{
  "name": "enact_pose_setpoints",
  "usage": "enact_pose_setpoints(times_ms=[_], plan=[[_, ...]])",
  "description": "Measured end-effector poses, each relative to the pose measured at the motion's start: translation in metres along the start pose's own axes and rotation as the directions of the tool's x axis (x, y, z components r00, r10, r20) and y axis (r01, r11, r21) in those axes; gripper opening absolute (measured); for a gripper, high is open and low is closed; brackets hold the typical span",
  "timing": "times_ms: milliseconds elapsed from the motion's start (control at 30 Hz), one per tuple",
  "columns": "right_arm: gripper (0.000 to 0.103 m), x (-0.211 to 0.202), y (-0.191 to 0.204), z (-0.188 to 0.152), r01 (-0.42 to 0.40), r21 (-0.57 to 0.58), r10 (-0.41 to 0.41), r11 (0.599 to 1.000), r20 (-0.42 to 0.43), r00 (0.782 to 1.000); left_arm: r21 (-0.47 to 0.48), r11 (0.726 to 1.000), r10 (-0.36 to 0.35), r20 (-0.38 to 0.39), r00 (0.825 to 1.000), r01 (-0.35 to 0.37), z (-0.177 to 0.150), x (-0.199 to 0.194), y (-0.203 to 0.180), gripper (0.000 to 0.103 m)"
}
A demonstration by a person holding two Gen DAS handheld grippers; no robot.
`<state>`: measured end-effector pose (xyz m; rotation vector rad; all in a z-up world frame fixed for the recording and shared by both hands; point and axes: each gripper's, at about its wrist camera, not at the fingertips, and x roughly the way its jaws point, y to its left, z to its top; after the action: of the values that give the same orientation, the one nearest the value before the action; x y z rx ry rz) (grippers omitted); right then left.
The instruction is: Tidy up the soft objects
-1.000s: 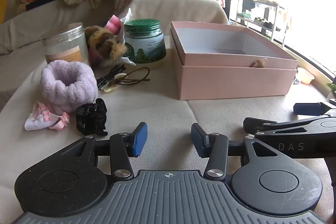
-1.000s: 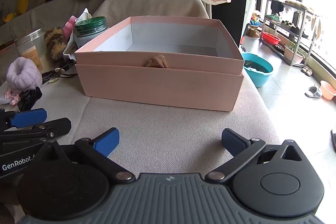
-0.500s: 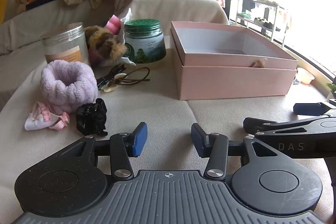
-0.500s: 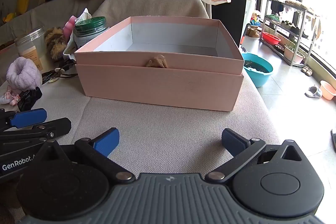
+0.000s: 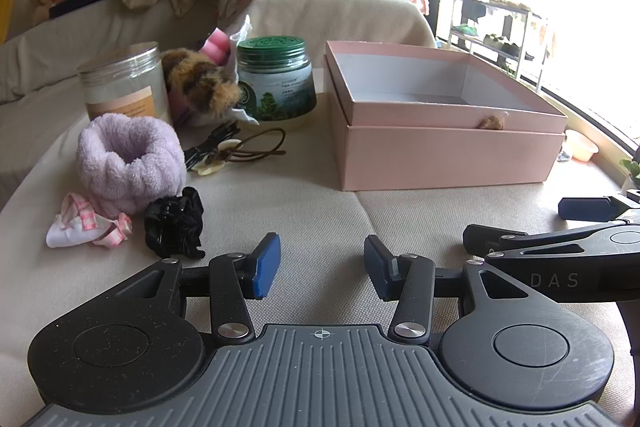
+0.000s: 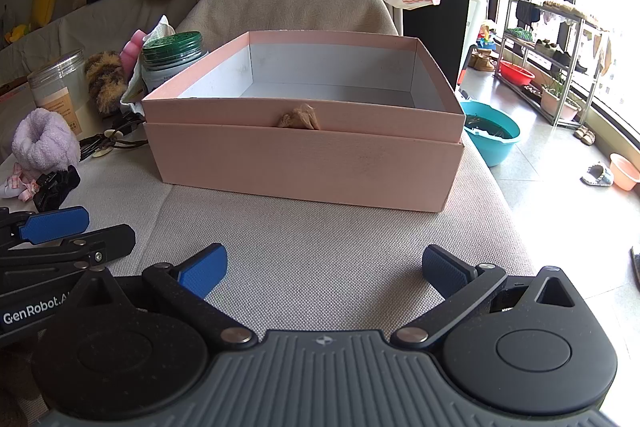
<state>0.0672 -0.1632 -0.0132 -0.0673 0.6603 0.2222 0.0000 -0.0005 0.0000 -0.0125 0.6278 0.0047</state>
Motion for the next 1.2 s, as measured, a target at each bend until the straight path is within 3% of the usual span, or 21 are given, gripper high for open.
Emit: enact_pose_setpoints(times_ms=[1200], plan=[[0.103,-0.0004,-0.0002,0.0003,0.000,0.000,0.000,1.000,0.000,1.000,-0.001,1.000,-0.001,0.000,1.000,0.001,0.0071,-0.0028,-0.0089,0.051]])
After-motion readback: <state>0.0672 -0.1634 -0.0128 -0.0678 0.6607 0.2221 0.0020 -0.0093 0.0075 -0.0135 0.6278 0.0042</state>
